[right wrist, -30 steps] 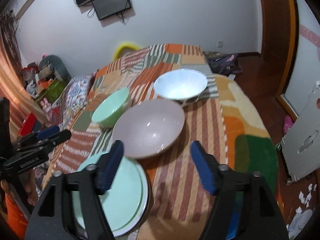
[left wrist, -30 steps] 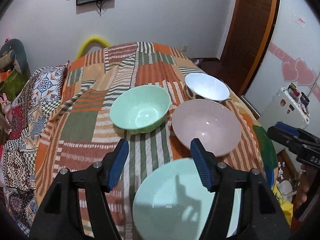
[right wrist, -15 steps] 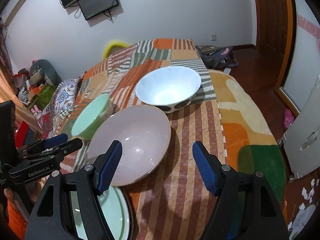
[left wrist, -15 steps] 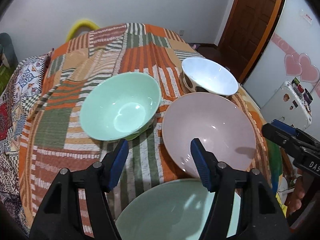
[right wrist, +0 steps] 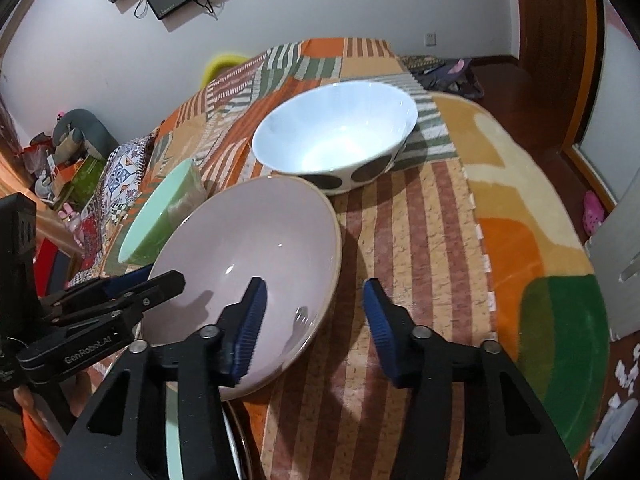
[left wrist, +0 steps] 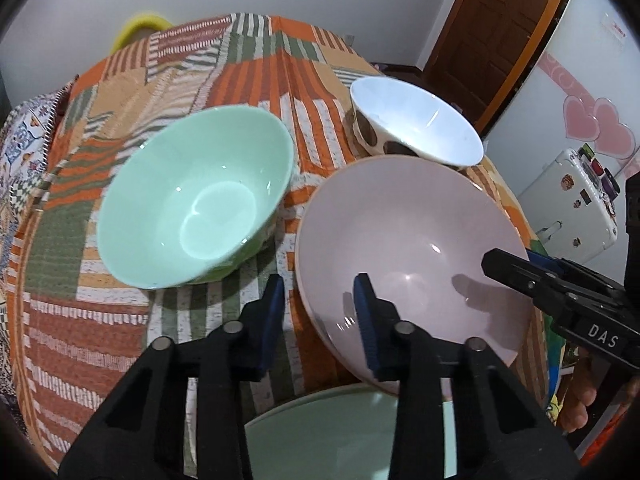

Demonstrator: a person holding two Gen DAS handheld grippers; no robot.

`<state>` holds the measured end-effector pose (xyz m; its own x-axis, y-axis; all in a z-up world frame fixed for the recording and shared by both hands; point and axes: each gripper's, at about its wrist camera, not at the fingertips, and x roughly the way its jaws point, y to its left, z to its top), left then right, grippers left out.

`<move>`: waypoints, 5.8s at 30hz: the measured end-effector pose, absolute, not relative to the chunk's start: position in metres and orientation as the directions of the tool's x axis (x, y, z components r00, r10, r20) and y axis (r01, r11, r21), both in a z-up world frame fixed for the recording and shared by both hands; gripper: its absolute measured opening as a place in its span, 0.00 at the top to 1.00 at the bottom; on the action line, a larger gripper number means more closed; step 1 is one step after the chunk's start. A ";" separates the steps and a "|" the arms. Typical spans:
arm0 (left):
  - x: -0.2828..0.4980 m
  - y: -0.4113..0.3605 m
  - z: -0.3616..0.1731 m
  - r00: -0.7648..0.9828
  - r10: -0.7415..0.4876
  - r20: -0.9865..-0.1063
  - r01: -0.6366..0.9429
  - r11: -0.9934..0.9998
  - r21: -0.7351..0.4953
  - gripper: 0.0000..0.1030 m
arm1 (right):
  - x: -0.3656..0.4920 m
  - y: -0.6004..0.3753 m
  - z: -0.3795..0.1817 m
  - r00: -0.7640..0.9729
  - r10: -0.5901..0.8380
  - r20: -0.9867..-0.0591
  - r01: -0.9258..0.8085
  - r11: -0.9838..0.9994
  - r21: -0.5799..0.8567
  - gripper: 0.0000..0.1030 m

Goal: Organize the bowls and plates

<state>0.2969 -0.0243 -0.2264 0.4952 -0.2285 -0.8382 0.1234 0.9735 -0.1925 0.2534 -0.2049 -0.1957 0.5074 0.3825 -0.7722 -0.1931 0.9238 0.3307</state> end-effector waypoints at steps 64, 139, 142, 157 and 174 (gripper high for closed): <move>0.115 0.074 -0.107 0.702 -0.109 -0.703 -0.026 0.984 -0.178 0.78 | 0.161 -0.089 -0.115 0.539 0.501 -0.677 -0.474 0.845 0.247 0.73; 0.070 0.179 -0.242 0.508 0.028 -0.861 -0.335 0.927 -0.168 0.77 | 0.154 0.031 -0.204 0.307 0.453 -0.837 -0.631 0.755 0.178 0.63; 0.066 0.178 -0.233 0.525 0.059 -0.849 -0.336 0.931 -0.144 0.77 | 0.152 0.023 -0.197 0.323 0.466 -0.824 -0.626 0.758 0.183 0.60; 0.068 0.153 -0.150 0.675 0.122 -0.728 -0.270 0.959 -0.089 0.62 | 0.156 -0.035 -0.139 0.473 0.515 -0.714 -0.568 0.799 0.200 0.50; 0.146 0.110 -0.102 0.769 0.056 -0.636 -0.130 0.989 -0.070 0.47 | 0.198 -0.070 -0.111 0.587 0.490 -0.644 -0.492 0.848 0.197 0.50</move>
<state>0.1460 0.1101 -0.1024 0.7695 0.0561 -0.6362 -0.1301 0.9890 -0.0701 0.1983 -0.0703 -0.1109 0.5870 0.4900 -0.6444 -0.4920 0.8481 0.1968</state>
